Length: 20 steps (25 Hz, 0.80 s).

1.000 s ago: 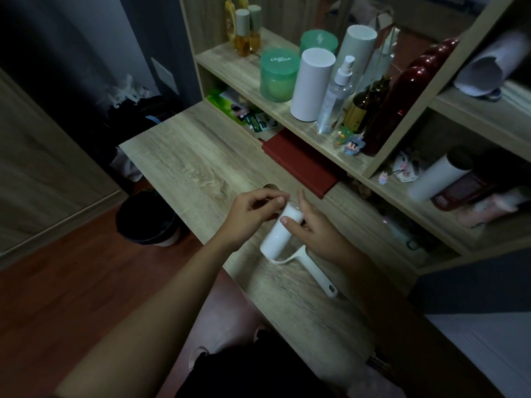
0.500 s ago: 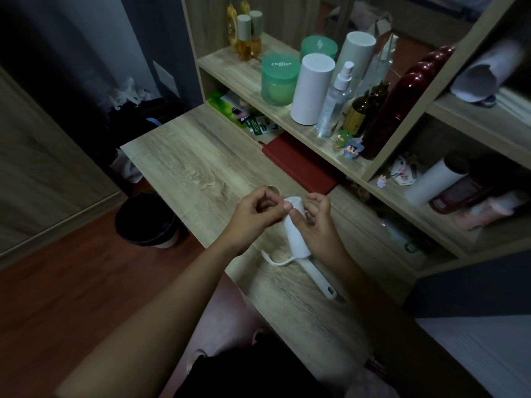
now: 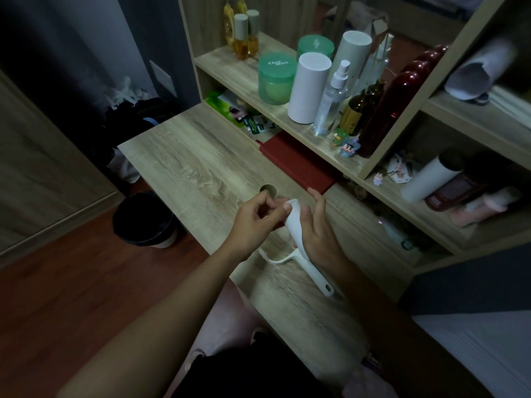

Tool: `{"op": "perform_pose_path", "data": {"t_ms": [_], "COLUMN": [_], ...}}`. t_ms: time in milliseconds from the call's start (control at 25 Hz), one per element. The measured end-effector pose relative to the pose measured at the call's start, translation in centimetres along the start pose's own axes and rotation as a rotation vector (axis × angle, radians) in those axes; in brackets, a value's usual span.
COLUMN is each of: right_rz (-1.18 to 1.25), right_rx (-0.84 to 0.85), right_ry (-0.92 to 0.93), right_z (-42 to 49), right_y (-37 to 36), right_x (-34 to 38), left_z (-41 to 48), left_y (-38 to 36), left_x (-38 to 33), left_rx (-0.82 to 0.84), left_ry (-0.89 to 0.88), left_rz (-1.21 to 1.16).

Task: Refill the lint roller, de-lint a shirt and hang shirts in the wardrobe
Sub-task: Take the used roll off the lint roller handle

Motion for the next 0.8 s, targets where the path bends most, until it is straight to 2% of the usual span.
{"op": "perform_pose_path", "data": {"t_ms": [200,480,600,800], "right_rz": [-0.146,-0.112,-0.12,-0.125], "right_rx": [0.07,0.127,0.166,0.137], "right_ry": [0.126,0.118,0.144,0.182], "right_z": [-0.18,-0.03,-0.13,0.08], "right_y": [-0.42,-0.34,-0.4,-0.34], "right_x": [0.43,0.32,0.4,-0.26], "left_z": [-0.25,-0.47,-0.68,-1.0], "left_y": [0.55,0.72,0.94,0.76], "left_x": [0.46,0.54,0.37,0.31], "left_rx": [-0.099,0.114,0.146,0.15], "left_ry": [0.027,0.121,0.125,0.125], "left_rz": [0.016,0.015,0.046,-0.005]}}
Point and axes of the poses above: each hand's wrist, its own z-axis towards the middle knuckle, its own y-axis out of the back of the hand, x = y × z, the point moved 6 cm from there along z, towards the middle knuckle, and after that the axes turned 11 degrees about y, right-handed, at the moved point
